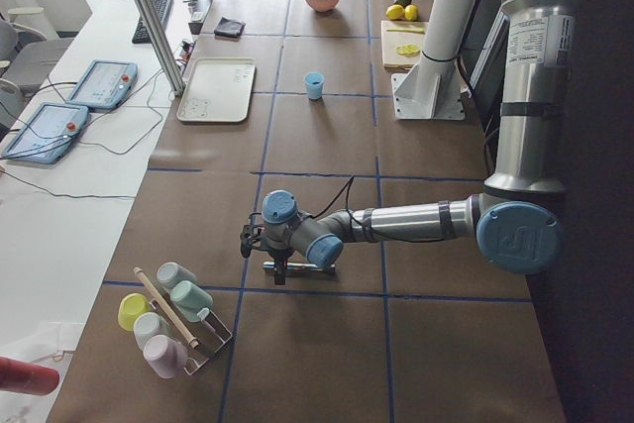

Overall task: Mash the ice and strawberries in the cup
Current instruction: 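Lower the left gripper onto the silver pestle and grasp it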

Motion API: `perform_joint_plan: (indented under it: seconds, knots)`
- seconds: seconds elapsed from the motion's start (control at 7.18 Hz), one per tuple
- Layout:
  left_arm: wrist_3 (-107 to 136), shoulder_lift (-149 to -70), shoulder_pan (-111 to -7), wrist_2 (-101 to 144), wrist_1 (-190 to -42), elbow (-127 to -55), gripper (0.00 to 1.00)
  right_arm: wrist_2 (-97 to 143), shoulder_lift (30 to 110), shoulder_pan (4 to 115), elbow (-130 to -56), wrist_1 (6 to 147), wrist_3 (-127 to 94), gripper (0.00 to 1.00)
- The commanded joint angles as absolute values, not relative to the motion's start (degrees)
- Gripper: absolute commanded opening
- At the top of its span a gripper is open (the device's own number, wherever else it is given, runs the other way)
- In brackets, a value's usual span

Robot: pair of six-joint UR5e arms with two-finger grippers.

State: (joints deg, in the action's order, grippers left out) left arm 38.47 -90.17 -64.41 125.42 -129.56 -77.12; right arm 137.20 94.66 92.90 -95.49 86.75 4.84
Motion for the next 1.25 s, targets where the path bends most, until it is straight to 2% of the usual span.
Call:
perform_joint_plan:
  seconds: [0.0, 0.7, 0.84, 0.98, 1.11]
  knots:
    - [38.4, -90.2, -64.3, 125.4, -129.6, -76.9, 1.00, 137.2, 94.7, 92.9, -95.5, 86.7, 4.8, 0.99]
    - [38.4, -90.4, -64.2, 125.4, -129.6, -76.1, 1.00, 137.2, 94.6, 92.9, -95.7, 86.7, 4.8, 0.99]
    - [38.5, -90.5, -64.2, 125.4, -129.6, -76.1, 0.78, 137.2, 94.6, 92.9, -95.7, 86.7, 4.8, 0.99]
    - [38.5, -90.6, -64.2, 125.4, -129.6, -76.3, 0.47, 137.2, 94.6, 92.9, -95.7, 86.7, 4.8, 0.99]
    - [38.5, -90.9, -64.2, 125.4, -129.6, -76.2, 0.27, 137.2, 94.6, 92.9, -95.8, 86.7, 4.8, 0.99]
